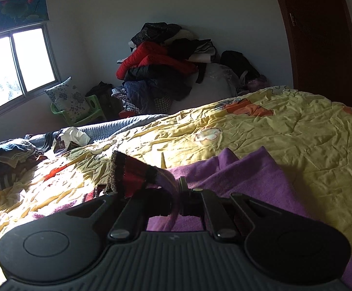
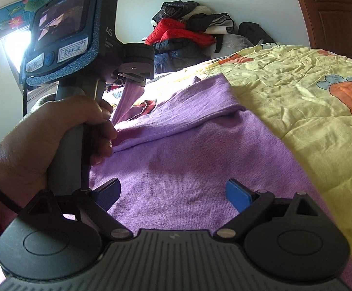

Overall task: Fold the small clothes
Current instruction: 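Lower the sleeve cuff beside the collar and open the left gripper, then lift the open left gripper away from the folded sleeve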

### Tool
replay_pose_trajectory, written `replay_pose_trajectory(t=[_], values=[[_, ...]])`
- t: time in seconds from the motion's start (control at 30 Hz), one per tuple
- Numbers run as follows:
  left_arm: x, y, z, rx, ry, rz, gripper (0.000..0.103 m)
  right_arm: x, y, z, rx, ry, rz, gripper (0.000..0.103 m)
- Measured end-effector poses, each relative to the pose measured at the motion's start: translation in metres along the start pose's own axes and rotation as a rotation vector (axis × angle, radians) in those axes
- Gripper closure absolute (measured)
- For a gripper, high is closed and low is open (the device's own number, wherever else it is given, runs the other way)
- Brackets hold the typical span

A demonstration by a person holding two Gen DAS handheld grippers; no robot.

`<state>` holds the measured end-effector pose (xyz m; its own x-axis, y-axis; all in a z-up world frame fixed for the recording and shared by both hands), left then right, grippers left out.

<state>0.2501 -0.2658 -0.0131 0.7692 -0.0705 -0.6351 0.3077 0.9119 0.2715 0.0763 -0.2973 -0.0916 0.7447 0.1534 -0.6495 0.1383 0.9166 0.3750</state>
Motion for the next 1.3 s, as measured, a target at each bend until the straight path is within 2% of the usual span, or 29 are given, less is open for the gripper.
replay_pose_trajectory(t=[0.27, 0.4, 0.7, 0.87, 0.9, 0.97, 1.03, 1.1, 1.2, 1.3], values=[[0.016, -0.020, -0.010, 0.048, 0.046, -0.012, 0.096, 0.000, 0.000, 0.000, 0.000, 0.002, -0.004, 0.011], [0.014, -0.024, -0.009, 0.078, 0.036, 0.032, 0.096, 0.001, 0.000, 0.000, 0.002, 0.000, -0.002, 0.010], [0.018, -0.043, -0.011, 0.189, 0.065, -0.025, 0.095, 0.001, 0.001, -0.001, -0.003, 0.003, -0.007, 0.010], [0.016, -0.039, -0.010, 0.180, 0.079, -0.067, 0.094, 0.000, 0.000, 0.000, 0.001, 0.002, -0.003, 0.009], [0.015, -0.036, -0.009, 0.170, 0.084, -0.099, 0.090, 0.000, -0.001, 0.000, 0.003, 0.001, -0.002, 0.009], [0.012, -0.031, -0.008, 0.161, 0.084, -0.155, 0.074, 0.000, 0.000, 0.000, 0.004, 0.001, -0.001, 0.009], [0.004, -0.023, -0.005, 0.128, 0.046, -0.190, 0.029, 0.001, 0.000, 0.000, 0.002, 0.002, -0.003, 0.009], [-0.009, -0.014, 0.000, 0.103, -0.031, -0.185, 0.013, 0.000, 0.000, -0.001, 0.002, 0.002, -0.003, 0.009], [-0.024, -0.004, 0.002, 0.111, -0.073, -0.144, 0.013, 0.000, 0.000, -0.001, 0.003, 0.001, -0.002, 0.009], [-0.032, 0.015, -0.007, 0.098, -0.048, -0.031, 0.013, 0.000, 0.000, -0.001, 0.003, 0.001, -0.002, 0.009]])
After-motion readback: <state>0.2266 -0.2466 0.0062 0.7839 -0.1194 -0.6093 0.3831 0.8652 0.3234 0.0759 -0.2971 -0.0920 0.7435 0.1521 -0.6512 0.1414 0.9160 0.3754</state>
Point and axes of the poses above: each gripper's, at about its wrist camera, not at the fingertips, and x roughly the way its jaws point, y to its left, z to its top, the point moved 7 cm from there along x, roughly the way its jaws point, and after that the axes turned 15 degrees about y, right-handed, at the moved point
